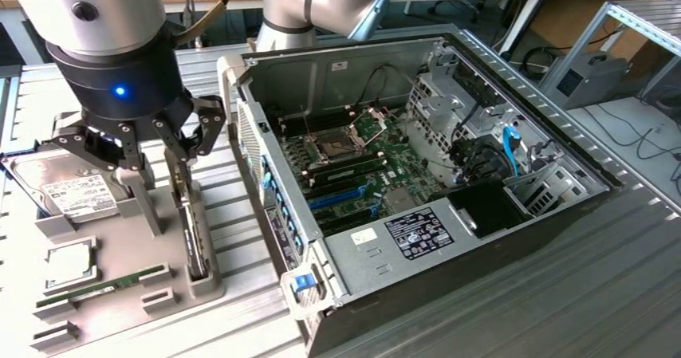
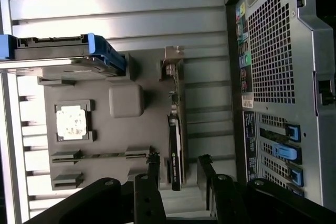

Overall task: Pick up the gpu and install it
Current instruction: 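Pick up the gpu and move the gpu toward the slot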

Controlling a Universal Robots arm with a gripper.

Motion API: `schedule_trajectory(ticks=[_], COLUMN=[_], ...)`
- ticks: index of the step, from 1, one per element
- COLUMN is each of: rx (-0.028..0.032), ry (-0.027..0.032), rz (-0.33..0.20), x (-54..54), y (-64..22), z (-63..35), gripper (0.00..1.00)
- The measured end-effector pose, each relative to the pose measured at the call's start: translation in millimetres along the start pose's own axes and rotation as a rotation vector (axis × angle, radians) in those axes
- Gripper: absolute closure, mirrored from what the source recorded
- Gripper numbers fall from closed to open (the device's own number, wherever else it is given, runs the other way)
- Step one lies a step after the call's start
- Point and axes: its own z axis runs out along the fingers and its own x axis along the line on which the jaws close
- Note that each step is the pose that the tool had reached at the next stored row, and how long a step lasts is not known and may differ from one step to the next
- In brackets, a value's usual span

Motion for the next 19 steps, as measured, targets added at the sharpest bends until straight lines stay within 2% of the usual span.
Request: schedule_trajectory(ticks=[10,19], rx=[0.0000,0.0000], ry=[0.0001,0.0000], rz=[0.000,0.000], x=[0.4,0.4], y=[-0.7,-0.8], z=[14.5,17.3], gripper=[0.58,0.58])
